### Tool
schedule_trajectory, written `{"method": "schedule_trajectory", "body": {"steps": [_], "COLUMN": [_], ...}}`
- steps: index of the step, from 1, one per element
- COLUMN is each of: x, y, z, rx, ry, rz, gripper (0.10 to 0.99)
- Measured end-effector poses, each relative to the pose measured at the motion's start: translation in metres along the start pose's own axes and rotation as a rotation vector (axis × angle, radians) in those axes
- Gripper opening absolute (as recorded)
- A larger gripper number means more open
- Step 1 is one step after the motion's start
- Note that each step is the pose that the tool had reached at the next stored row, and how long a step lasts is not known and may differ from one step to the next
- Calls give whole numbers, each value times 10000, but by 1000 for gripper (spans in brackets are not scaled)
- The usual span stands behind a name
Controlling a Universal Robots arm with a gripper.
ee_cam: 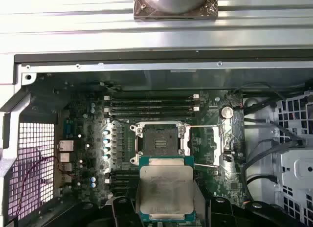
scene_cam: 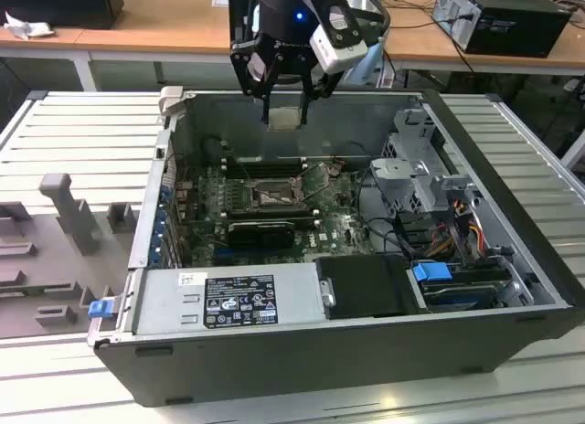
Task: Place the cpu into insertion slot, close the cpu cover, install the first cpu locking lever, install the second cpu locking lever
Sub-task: 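Place the cpu into insertion slot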
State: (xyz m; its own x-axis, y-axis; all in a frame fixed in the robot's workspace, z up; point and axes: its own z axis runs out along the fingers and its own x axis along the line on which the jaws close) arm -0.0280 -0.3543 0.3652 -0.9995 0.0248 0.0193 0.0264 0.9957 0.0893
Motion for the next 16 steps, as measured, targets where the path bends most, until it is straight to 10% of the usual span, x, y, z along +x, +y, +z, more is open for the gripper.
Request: {"method": "schedule_trajectory", "body": {"steps": [16], "x": [0], "y": [0], "z": [2], "rx": [-35], "ry": [-192], "rz": [2131], "gripper": [525]}}
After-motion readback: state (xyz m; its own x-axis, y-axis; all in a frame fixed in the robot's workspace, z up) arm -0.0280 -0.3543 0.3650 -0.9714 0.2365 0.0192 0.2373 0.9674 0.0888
